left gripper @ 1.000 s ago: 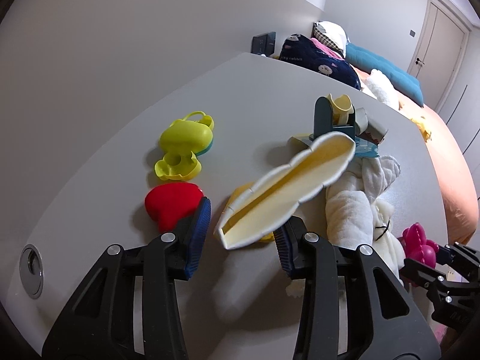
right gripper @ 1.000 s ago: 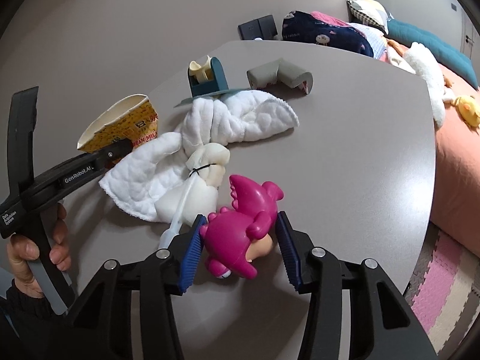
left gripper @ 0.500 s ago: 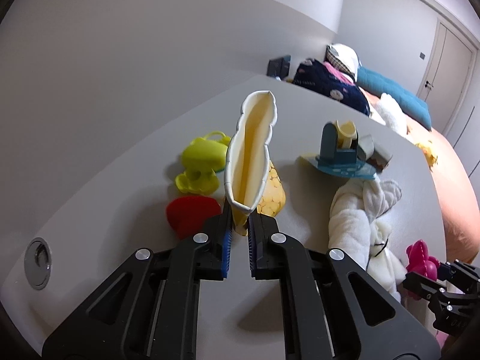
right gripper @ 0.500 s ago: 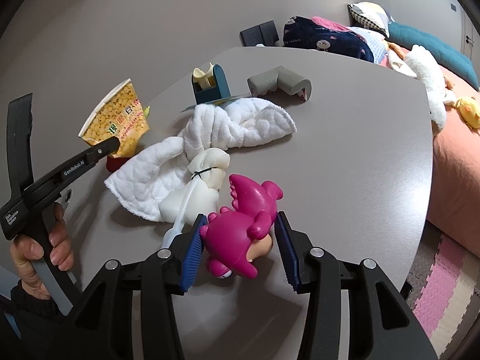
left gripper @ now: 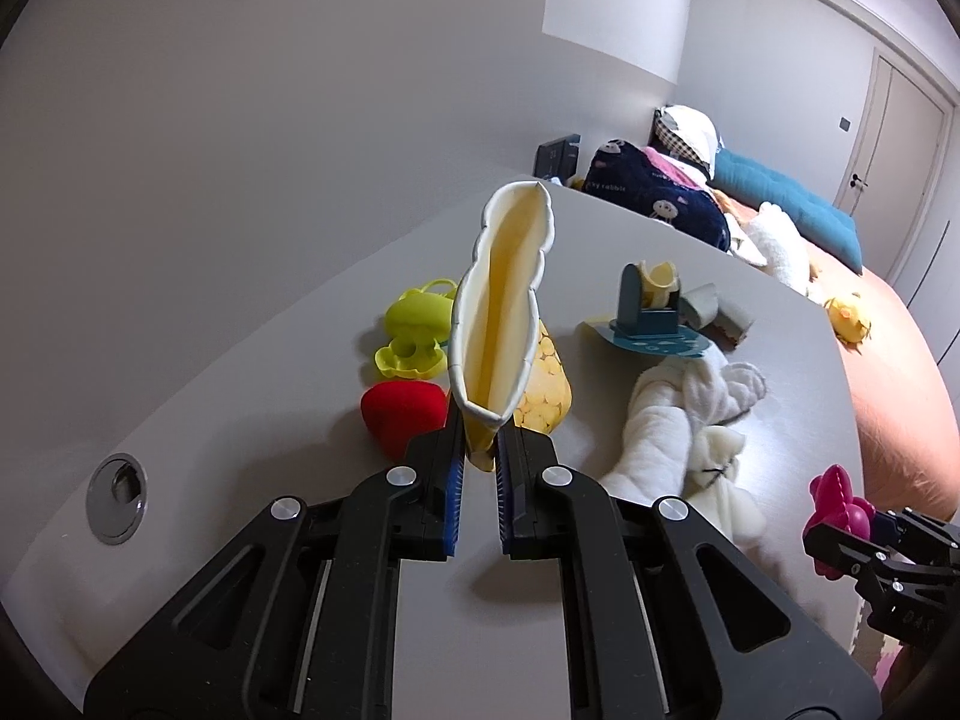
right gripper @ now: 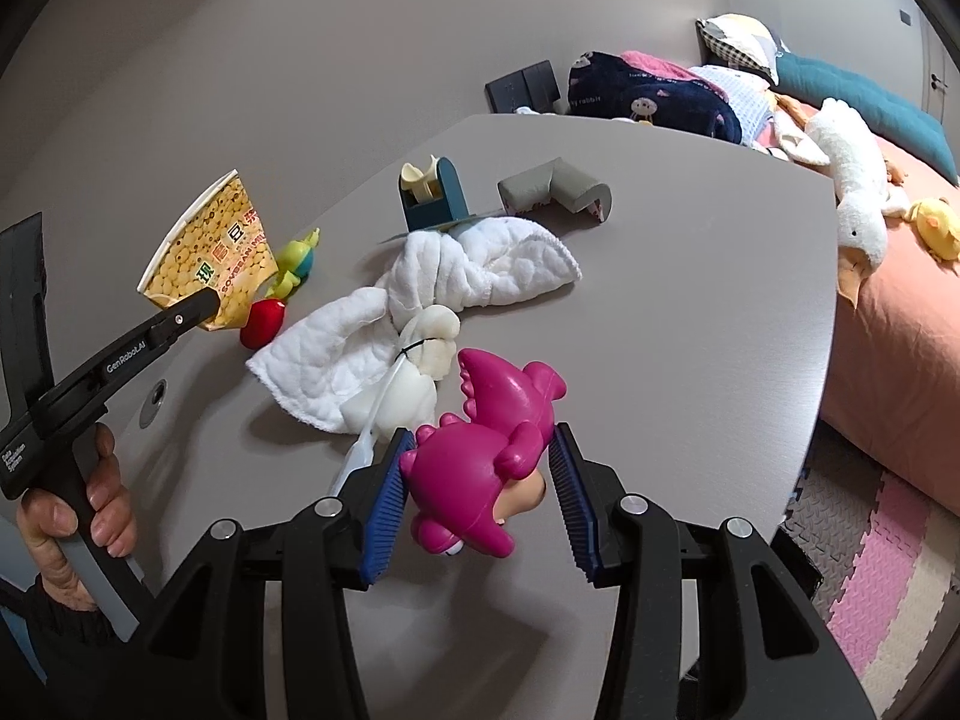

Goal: Collect trash
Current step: 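Lift the popcorn bag and pink dinosaur and carry them toward the trash bag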

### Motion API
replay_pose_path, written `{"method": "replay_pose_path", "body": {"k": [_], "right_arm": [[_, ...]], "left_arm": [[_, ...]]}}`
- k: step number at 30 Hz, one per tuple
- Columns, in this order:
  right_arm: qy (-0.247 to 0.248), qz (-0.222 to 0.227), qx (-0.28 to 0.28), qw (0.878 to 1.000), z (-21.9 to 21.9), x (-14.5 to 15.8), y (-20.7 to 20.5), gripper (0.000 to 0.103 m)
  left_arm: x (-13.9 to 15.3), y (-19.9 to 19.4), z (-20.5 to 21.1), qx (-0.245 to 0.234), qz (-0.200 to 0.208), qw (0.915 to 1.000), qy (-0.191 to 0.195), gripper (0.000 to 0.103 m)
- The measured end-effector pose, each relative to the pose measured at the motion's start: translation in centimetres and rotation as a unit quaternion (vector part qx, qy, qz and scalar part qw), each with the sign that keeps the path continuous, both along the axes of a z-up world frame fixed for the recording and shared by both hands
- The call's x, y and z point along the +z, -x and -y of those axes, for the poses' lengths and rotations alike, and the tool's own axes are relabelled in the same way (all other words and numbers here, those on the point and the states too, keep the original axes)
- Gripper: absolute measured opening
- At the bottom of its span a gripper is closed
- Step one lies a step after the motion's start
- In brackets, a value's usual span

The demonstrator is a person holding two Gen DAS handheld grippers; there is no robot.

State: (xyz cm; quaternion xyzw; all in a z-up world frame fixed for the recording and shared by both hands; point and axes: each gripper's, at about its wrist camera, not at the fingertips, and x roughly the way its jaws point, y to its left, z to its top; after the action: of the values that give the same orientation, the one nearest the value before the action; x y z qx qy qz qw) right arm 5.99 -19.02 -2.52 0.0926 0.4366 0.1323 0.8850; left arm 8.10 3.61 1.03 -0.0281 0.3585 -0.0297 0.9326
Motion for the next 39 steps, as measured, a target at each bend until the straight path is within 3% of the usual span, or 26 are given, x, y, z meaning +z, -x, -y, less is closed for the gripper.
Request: {"method": "replay_pose_path", "body": {"k": [16,39], "right_arm": [[-0.007,0.019,-0.007,1.000,3.2,2.4,2.9,0.048],[-0.015,0.029,-0.055,0.998,10.0,3.3,6.5,0.048]], "left_arm": [[1.8,2.9,4.9,-0.030,0.012,0.9995,-0.004,0.008],[2.1,4.7,13.5,-0.109,0.014,0.9939,-0.002,0.008]]}}
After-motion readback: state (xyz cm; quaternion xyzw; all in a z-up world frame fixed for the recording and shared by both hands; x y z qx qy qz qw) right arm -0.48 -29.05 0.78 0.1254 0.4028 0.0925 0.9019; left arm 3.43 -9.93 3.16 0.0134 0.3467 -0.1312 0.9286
